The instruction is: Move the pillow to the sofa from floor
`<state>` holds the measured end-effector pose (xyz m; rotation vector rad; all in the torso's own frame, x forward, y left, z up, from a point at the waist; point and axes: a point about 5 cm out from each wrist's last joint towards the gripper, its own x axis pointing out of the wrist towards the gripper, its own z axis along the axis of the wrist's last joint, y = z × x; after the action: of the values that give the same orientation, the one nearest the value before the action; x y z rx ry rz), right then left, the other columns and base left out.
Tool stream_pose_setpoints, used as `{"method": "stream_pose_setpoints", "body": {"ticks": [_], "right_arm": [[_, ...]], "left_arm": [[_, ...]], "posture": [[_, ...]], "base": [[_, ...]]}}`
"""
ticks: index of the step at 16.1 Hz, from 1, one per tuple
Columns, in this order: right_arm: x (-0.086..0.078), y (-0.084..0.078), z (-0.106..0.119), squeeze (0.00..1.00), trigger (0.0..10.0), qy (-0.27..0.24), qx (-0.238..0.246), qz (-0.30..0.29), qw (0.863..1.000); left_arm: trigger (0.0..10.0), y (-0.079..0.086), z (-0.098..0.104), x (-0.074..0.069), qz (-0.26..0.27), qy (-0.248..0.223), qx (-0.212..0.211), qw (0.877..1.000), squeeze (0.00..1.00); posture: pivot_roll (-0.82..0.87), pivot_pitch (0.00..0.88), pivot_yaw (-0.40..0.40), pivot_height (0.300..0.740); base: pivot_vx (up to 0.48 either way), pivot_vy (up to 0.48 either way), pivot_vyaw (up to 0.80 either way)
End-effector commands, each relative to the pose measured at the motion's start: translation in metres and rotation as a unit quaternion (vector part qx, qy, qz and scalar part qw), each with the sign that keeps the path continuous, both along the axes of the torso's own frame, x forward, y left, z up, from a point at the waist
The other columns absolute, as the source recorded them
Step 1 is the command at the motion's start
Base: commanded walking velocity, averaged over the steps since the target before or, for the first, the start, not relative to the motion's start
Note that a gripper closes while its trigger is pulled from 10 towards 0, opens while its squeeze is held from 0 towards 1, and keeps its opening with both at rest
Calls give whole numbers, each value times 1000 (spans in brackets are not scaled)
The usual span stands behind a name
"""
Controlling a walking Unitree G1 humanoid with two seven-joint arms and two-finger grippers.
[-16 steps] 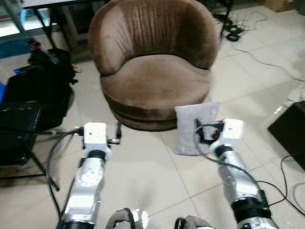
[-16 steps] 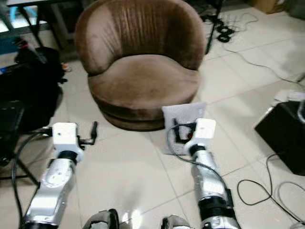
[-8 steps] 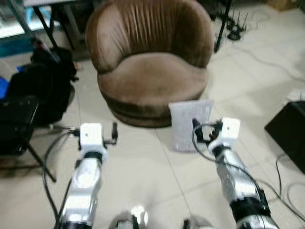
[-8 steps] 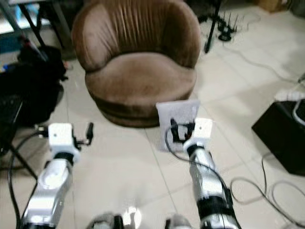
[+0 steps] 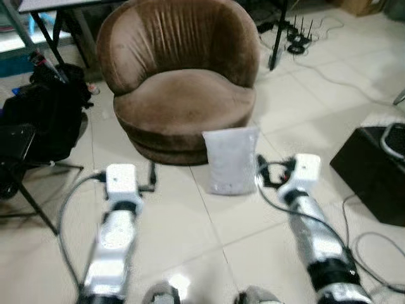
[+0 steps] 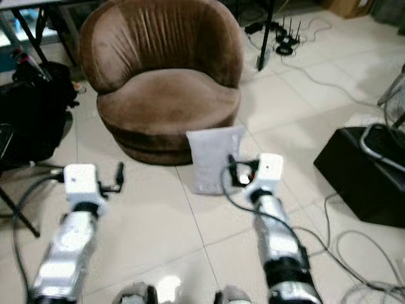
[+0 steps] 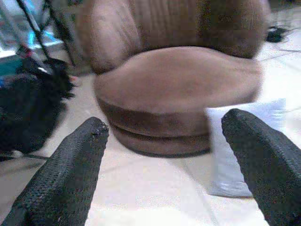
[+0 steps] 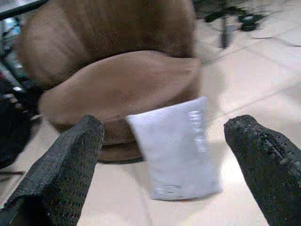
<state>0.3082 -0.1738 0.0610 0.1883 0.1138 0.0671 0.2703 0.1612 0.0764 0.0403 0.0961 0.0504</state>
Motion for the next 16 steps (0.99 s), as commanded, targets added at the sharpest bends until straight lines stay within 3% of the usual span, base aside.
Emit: {"method": "stream_pose_setpoints", "body": {"ticks": [1, 4, 6, 8, 16], "right_arm": [[0, 3, 0, 0, 10000, -1, 4, 3, 1000], [-1, 3, -1, 0, 10000, -1, 2, 4, 1000], [-1, 2, -2, 0, 10000, 0, 2, 4, 1000], [-2, 2, -2, 0, 10000, 1, 2, 5, 1000], [-2, 5, -1, 0, 10000, 3, -4, 2, 1000]], "left_arm": [[10000, 5, 0, 0, 5, 0, 10, 1000, 0], [10000, 4, -1, -1, 3, 1, 9, 1000, 0], [10000, 2, -5, -1, -7, 17, -41, 999, 0], [10000, 5, -4, -2, 2, 11, -30, 999, 0], [10000, 7, 5, -2, -5, -19, -7, 1000, 0]], "posture": [[3, 127, 35, 740], [1, 118, 34, 740], [1, 111, 34, 740], [2, 102, 33, 740], [4, 105, 29, 740]], "base": [[0, -315, 0], [0, -315, 0], [0, 480, 0], [0, 480, 0], [0, 0, 0]]}}
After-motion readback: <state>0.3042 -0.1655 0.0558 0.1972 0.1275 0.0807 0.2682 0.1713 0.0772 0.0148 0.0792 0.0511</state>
